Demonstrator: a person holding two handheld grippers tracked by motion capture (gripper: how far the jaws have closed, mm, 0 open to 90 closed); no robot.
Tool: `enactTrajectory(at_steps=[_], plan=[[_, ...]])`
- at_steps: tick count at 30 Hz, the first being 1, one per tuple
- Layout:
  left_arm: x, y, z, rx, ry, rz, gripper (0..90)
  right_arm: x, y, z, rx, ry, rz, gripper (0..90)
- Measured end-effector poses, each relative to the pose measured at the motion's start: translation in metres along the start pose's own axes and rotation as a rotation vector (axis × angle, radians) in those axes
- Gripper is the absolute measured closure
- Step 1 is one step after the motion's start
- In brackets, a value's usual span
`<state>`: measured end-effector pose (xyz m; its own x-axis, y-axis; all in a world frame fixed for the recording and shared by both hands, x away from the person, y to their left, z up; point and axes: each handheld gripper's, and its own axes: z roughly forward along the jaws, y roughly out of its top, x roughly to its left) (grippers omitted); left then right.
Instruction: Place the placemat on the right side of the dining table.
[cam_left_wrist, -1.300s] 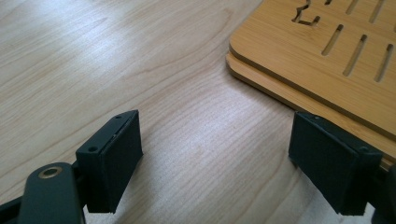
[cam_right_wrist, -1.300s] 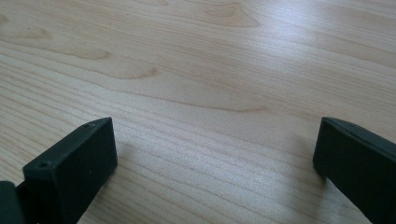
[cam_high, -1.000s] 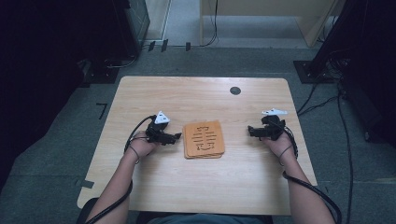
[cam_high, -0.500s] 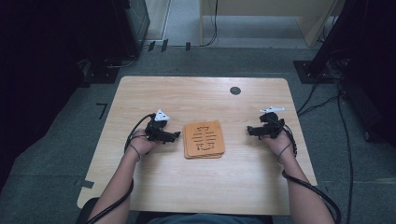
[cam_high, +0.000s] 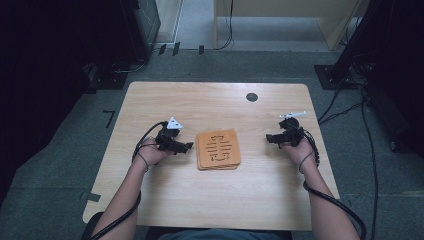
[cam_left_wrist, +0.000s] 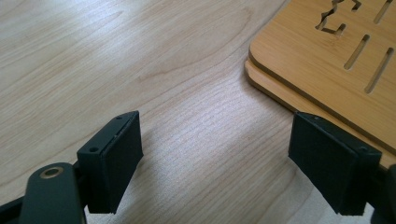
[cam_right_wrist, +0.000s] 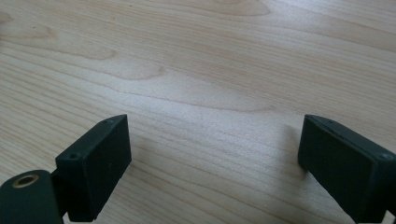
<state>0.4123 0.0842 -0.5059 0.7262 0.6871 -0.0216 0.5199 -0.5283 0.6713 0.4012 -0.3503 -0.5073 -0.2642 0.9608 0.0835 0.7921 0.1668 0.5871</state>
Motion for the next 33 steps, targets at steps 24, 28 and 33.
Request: enactTrajectory(at_steps=[24, 28, 33], plan=[[-0.008, 0.010, -0.010, 0.021, -0.109, -0.078, 23.6, 0.013, 0.003, -0.006, 0.053, 0.068, -0.044, 25.0], [-0.009, 0.009, -0.009, 0.040, -0.104, -0.074, 23.7, 0.016, 0.004, -0.007, 0.070, 0.075, -0.027, 25.1], [-0.011, 0.011, -0.011, 0.040, -0.103, -0.059, 24.3, 0.018, 0.006, -0.008, 0.090, 0.090, 0.002, 25.1]])
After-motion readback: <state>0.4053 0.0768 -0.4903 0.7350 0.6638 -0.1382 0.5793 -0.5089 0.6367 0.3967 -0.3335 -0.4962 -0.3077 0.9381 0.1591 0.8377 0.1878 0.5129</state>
